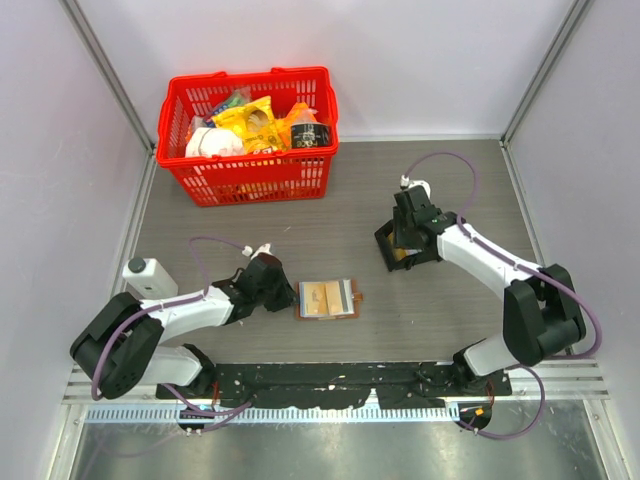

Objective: Put the credit cards into the card holder
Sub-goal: Pick up the credit card from the storage box.

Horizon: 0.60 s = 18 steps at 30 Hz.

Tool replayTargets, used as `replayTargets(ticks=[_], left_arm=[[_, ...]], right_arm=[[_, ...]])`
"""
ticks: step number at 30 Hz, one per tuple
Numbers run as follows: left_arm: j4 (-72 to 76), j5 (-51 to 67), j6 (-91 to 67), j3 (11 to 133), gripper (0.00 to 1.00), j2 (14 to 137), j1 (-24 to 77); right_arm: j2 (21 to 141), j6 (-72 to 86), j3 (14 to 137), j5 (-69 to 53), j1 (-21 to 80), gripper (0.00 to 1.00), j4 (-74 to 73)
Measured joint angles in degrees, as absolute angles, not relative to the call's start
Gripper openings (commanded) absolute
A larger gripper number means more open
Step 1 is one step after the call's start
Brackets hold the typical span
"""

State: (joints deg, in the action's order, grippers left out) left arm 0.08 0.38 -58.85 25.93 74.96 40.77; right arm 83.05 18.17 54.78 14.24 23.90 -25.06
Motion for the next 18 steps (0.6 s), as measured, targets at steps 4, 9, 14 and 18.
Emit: replayTargets(ticks=[4,9,14,18], left_arm=[[0.2,0.5,-58.5,25.9,0.00,75.0,40.8],[0.6,0.8,-58.0,26.4,0.00,75.8,40.8],[0.6,1.0,-57.8,26.9,0.00,76.4,40.8],[0.7,1.1,-57.8,26.9,0.00,76.5,40.8]], right_arm=[[86.4,16.3,57.4,17.3,24.3,0.44,-25.6],[89.7,14.9,58.5,20.2,25.5,0.45,-26.2],[90.7,14.3,58.5,21.0,27.3,0.46,-26.6],[90.8,14.0,58.5,23.7,28.3,0.46,-26.7]])
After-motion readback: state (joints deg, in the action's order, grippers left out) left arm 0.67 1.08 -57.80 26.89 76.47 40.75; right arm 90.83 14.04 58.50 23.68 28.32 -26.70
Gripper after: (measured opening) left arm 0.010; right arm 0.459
